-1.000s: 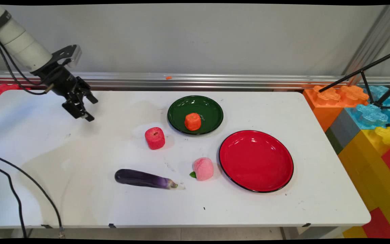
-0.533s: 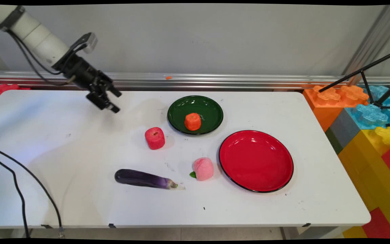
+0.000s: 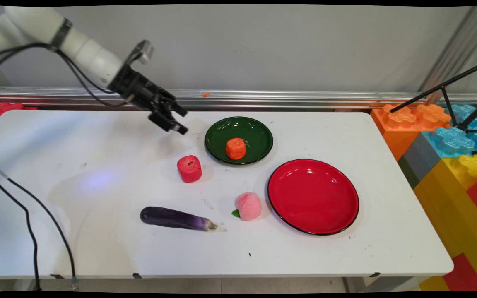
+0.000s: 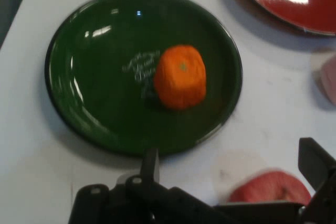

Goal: Pick up the mandarin from the green plate

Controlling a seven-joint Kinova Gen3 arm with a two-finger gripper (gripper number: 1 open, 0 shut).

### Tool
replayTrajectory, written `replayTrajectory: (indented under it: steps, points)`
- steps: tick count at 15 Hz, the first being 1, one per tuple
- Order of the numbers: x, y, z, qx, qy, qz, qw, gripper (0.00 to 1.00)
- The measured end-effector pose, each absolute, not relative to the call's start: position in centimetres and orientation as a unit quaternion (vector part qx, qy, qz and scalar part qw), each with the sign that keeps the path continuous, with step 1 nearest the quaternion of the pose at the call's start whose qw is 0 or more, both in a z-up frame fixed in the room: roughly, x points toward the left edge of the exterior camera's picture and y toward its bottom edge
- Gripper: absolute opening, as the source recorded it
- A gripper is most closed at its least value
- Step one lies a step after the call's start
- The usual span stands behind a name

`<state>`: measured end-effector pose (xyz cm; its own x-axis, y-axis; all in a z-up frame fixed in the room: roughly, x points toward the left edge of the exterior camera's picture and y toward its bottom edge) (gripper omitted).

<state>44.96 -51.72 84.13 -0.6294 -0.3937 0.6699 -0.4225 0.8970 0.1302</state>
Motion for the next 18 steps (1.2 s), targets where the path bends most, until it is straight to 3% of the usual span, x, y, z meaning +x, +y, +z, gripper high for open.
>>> replayTrajectory:
  steps: [18]
  points:
    - [35.9,-56.7,72.9,0.288,-0.880,0.004,0.377,1.00]
